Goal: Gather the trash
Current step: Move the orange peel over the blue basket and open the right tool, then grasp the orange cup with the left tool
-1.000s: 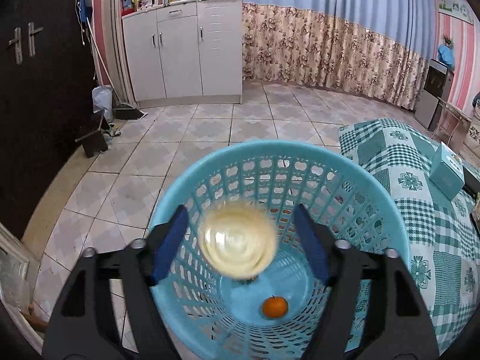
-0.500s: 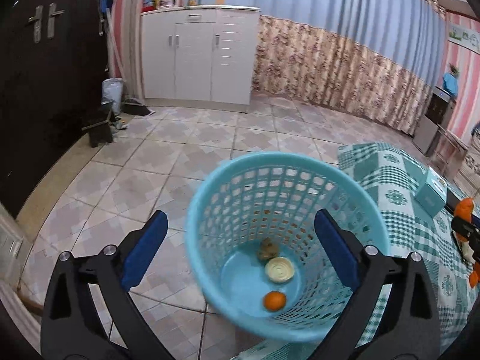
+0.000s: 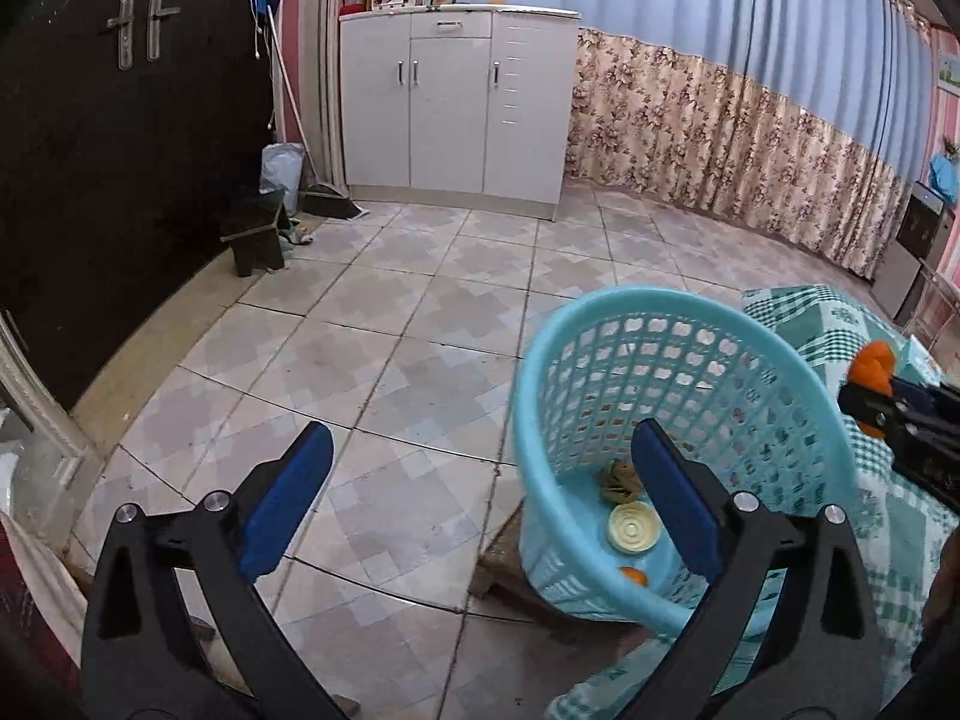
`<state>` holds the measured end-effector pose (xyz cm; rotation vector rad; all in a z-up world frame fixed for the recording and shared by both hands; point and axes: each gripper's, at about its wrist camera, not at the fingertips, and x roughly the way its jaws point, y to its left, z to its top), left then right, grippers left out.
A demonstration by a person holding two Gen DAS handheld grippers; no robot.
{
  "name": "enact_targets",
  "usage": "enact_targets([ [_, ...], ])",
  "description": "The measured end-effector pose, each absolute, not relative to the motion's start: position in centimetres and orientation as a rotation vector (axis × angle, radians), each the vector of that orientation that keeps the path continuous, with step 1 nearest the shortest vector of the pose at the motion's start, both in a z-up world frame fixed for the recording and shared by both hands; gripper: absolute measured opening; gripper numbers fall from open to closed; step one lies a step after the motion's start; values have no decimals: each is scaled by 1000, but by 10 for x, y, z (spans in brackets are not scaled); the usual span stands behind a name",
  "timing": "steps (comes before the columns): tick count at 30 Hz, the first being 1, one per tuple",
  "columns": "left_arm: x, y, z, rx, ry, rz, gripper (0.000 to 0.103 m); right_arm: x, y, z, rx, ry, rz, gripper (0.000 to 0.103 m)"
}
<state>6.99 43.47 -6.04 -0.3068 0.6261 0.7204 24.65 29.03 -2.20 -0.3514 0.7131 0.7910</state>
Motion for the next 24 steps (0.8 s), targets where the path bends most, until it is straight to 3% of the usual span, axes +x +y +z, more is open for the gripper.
enact_targets([
  [5,65,444,-59,-311,624,746,96,248,308,-25,-409,718,794,38],
  [9,63,446,-57,-331,618,755,96,245,307,-25,-409,693,803,69],
  [12,65,443,-53,-324,617,758,96,244,298,-24,-418,686,792,69],
  [15,68,434,-47,-309,616,749,96,244,279,-17,-415,659,775,78],
  [24,77,392,-29,-279,615,709,97,248,182,11,-362,605,692,88],
])
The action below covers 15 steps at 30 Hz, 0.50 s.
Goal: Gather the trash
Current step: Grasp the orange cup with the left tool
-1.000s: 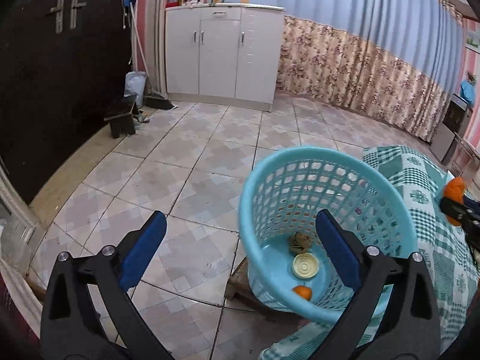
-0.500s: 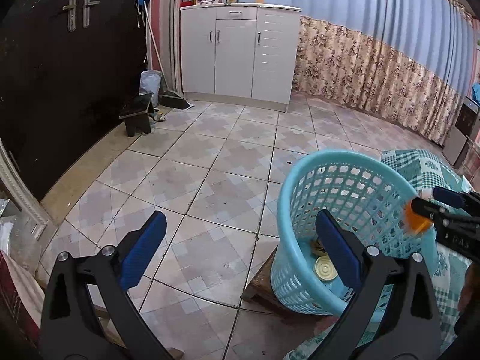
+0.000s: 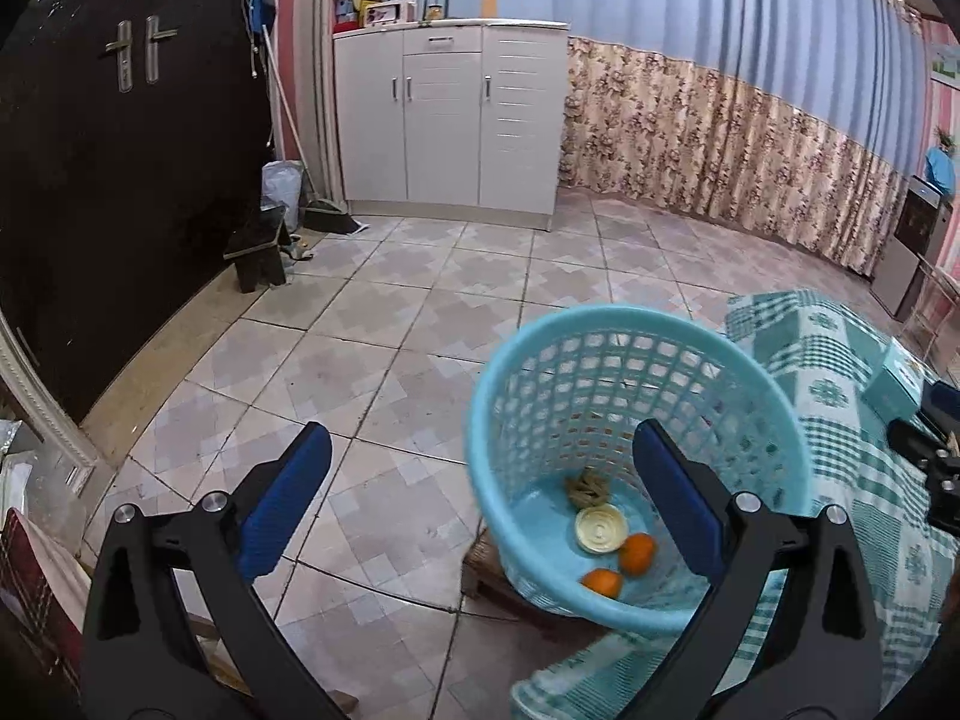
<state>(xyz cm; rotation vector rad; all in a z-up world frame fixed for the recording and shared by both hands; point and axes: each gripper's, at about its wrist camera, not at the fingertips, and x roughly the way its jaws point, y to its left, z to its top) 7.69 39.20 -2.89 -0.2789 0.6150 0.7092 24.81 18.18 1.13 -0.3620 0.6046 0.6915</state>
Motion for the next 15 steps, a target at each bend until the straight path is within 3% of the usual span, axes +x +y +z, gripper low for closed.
enact_targets([
  [15,110,261,-27,-243,631,501,97,247,-43,10,-258,652,440,88],
])
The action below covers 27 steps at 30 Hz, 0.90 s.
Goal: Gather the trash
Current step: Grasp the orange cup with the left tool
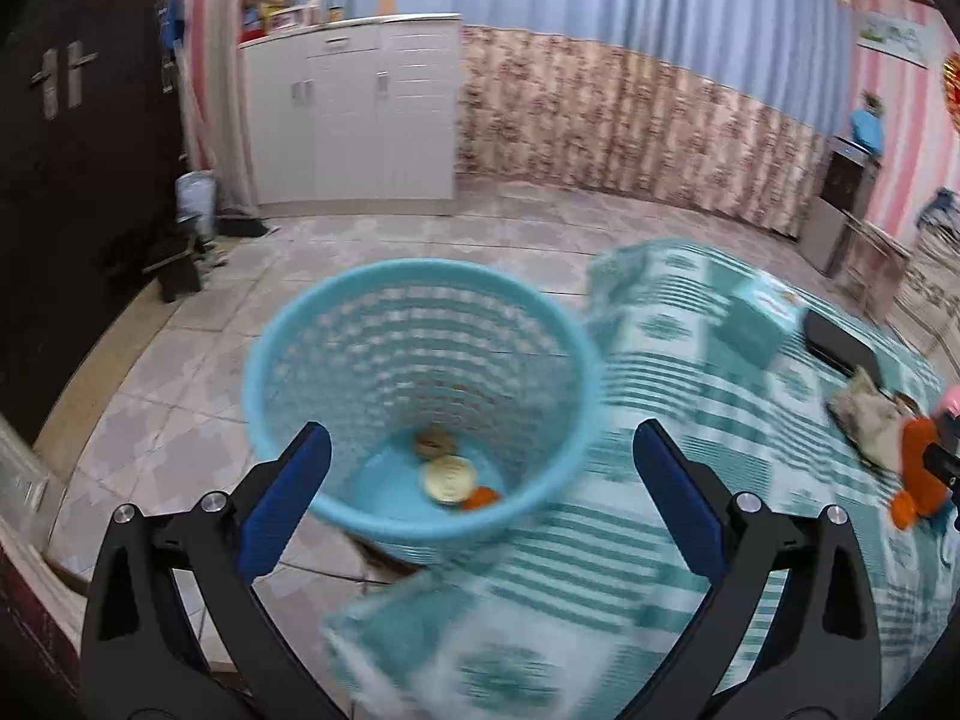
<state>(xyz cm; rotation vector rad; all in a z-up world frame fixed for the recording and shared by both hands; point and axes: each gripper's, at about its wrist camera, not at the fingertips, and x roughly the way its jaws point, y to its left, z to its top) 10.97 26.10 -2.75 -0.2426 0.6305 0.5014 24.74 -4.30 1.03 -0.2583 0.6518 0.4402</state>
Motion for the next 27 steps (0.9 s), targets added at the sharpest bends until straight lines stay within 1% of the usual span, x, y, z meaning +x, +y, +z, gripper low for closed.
enact_targets([
  [4,132,213,-30,-194,635,421,97,242,-101,7,-259,661,349,88],
  [8,151,176,-39,-219,658,333,97,231,-150,2,-234,672,268,88],
  [13,174,125,-58,-223,715,207,97,219,-202,-17,-171,717,157,88],
  [18,196,82,-69,-227,764,96,97,212,-232,-38,-138,740,75,88],
  [27,226,-14,-86,-102,817,-89,97,220,-271,-54,-48,748,-55,88],
])
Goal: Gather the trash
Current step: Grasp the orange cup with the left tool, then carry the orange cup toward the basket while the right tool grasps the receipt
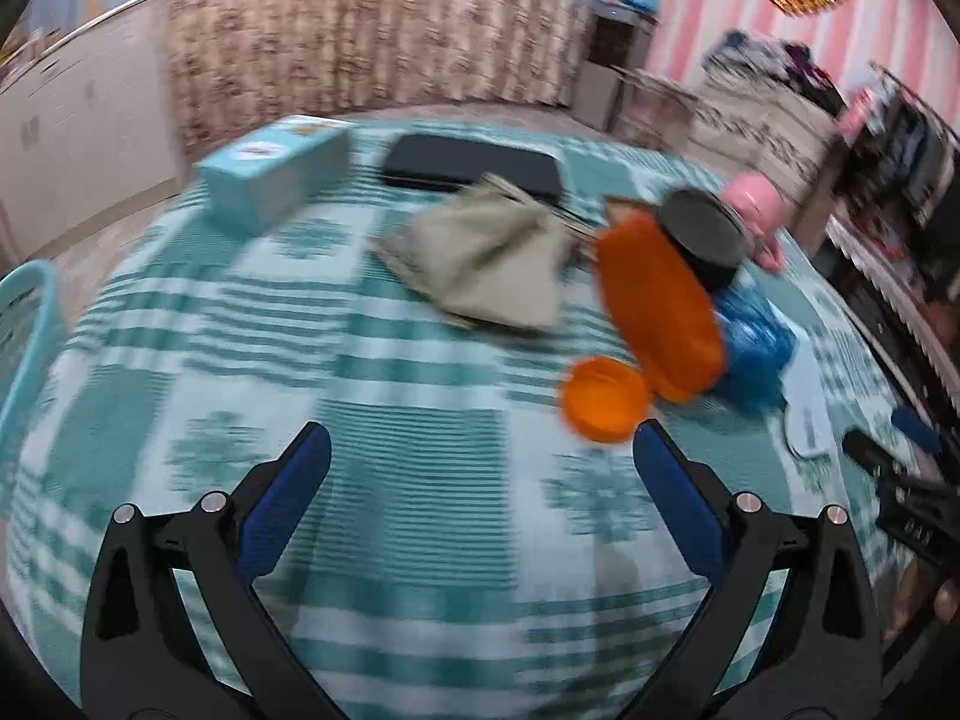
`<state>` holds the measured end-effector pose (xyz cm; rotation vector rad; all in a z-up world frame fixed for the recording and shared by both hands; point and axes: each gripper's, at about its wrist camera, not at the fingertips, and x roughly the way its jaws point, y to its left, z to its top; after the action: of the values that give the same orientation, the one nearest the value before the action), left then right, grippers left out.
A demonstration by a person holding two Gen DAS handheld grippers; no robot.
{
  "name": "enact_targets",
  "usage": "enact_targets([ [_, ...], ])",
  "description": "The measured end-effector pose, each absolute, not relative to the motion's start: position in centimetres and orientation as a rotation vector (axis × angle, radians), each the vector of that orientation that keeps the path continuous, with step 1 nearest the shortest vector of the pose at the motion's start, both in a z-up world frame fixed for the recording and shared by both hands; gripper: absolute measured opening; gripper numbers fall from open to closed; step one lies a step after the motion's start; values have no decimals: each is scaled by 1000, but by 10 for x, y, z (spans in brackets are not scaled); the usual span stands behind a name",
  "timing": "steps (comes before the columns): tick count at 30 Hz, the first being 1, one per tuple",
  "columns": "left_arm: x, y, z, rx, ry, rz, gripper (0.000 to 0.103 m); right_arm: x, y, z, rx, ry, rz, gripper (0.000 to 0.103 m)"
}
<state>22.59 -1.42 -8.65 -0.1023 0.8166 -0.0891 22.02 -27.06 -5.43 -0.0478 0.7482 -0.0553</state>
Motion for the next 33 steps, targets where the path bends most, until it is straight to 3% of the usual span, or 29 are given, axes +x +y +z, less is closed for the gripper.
enact_targets([
  [5,243,-43,-96,-58,842,-143,89,223,-291,-58,0,768,-87,88],
  [13,257,-55,-100,-20,869,-191,39,226,-306,-63,74,786,-69,88],
  [27,221,1,-76,-3,806,-60,39,255,-228,-69,-38,807,70,88],
  [29,217,13,-70,-10,794,-38,39,259,-219,-74,-73,823,62,83],
  [31,213,25,-66,-16,785,-16,39,261,-215,-79,-64,854,75,64],
  [33,207,39,-63,-26,776,9,39,259,-216,-79,-27,850,83,56],
])
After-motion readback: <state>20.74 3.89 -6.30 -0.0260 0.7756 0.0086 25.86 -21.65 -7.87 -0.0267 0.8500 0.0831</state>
